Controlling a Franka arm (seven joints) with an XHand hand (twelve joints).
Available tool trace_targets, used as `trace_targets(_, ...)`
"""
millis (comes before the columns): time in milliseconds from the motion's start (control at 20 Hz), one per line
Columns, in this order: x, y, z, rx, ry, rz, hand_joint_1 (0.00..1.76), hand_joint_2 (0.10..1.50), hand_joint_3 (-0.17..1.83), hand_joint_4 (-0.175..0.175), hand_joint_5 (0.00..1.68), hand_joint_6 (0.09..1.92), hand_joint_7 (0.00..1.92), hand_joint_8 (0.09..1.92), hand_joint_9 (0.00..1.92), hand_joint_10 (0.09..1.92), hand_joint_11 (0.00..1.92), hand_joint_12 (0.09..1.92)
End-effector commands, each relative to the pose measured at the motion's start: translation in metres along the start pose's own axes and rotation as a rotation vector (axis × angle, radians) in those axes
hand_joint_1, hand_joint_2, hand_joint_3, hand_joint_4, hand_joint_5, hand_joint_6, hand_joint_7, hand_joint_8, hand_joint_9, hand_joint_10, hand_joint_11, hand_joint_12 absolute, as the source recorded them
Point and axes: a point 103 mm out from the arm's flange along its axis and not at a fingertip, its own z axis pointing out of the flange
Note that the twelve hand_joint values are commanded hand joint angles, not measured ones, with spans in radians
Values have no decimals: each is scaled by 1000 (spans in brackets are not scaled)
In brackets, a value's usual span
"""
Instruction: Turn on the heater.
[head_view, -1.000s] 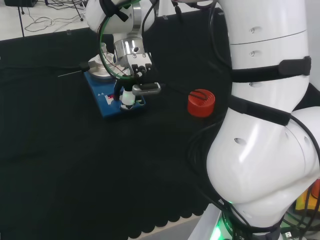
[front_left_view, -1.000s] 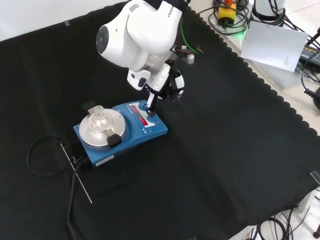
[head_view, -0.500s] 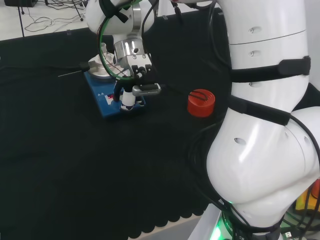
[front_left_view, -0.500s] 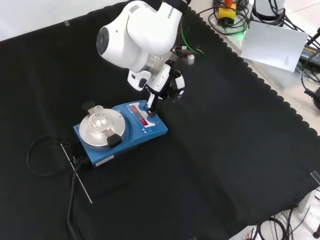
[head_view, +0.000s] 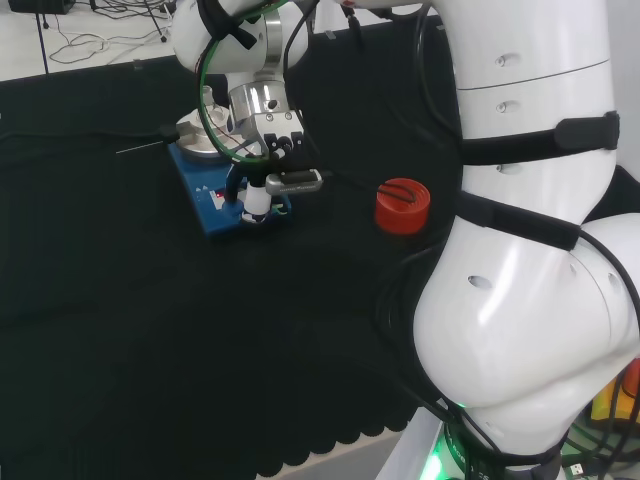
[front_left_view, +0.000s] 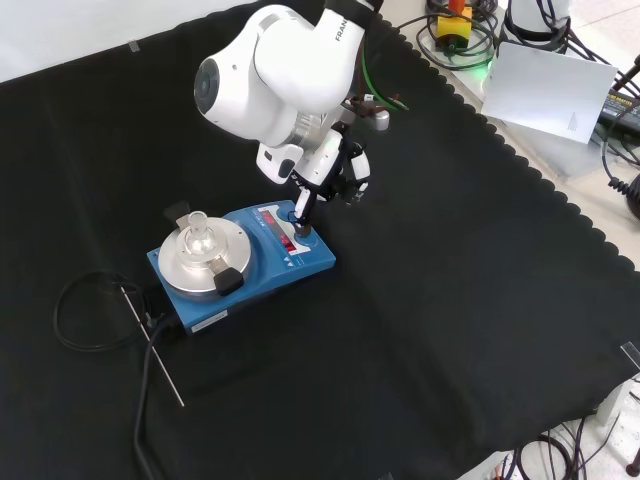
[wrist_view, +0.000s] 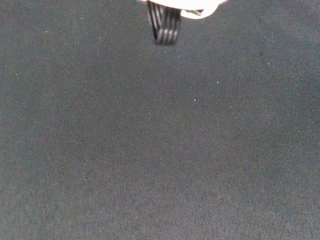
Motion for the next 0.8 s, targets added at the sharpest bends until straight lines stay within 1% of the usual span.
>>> trace_targets(50, 1, 0, 0, 2, -2, 3, 1397, 735, 969, -63, 242, 421, 1453, 1521, 1483, 1416, 1086, 1275)
trace_targets(300, 1, -3, -4, -15, 0, 2, 1396, 734, 970, -64, 249, 423, 1453, 1520, 1483, 1416, 1086, 1275)
trace_targets(500, 4, -15, -16, -32, -3, 7, 1395, 734, 970, -64, 250, 424, 1453, 1520, 1483, 1415, 1085, 1274)
trace_targets(800, 6, -28, -18, -51, -6, 12, 1394, 733, 972, -64, 254, 425, 1453, 1519, 1483, 1415, 1085, 1274)
